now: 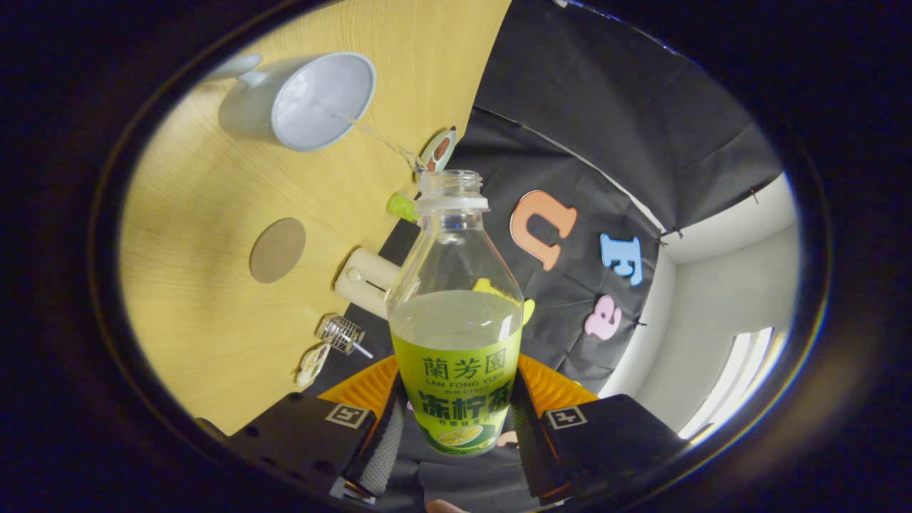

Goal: Take the bottle from table, then pour the juice into the cup, finally place the bottle on the coaster

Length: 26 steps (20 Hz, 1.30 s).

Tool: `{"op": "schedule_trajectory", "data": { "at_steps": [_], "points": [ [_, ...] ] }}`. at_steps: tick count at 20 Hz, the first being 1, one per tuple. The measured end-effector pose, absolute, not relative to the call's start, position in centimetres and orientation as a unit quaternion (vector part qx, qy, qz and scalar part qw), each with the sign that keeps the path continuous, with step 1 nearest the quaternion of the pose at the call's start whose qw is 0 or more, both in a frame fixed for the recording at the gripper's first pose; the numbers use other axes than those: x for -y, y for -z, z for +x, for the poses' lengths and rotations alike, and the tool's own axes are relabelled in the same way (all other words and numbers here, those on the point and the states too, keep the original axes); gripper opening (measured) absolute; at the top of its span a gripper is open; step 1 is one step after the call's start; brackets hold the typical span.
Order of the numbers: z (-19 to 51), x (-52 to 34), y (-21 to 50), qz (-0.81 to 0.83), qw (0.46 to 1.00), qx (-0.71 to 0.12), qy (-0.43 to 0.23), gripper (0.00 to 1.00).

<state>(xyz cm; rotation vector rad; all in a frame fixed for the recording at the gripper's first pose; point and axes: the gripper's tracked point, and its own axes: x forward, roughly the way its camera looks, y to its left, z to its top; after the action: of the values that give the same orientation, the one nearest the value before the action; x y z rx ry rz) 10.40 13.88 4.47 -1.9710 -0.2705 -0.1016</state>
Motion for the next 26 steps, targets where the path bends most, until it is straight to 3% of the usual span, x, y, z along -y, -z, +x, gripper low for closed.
{"op": "schedule_trajectory", "data": {
  "at_steps": [26],
  "points": [
    [9.9,-15.1,-6.2,-0.855,0.497,0.144,0.045,0.75]
  ]
}}
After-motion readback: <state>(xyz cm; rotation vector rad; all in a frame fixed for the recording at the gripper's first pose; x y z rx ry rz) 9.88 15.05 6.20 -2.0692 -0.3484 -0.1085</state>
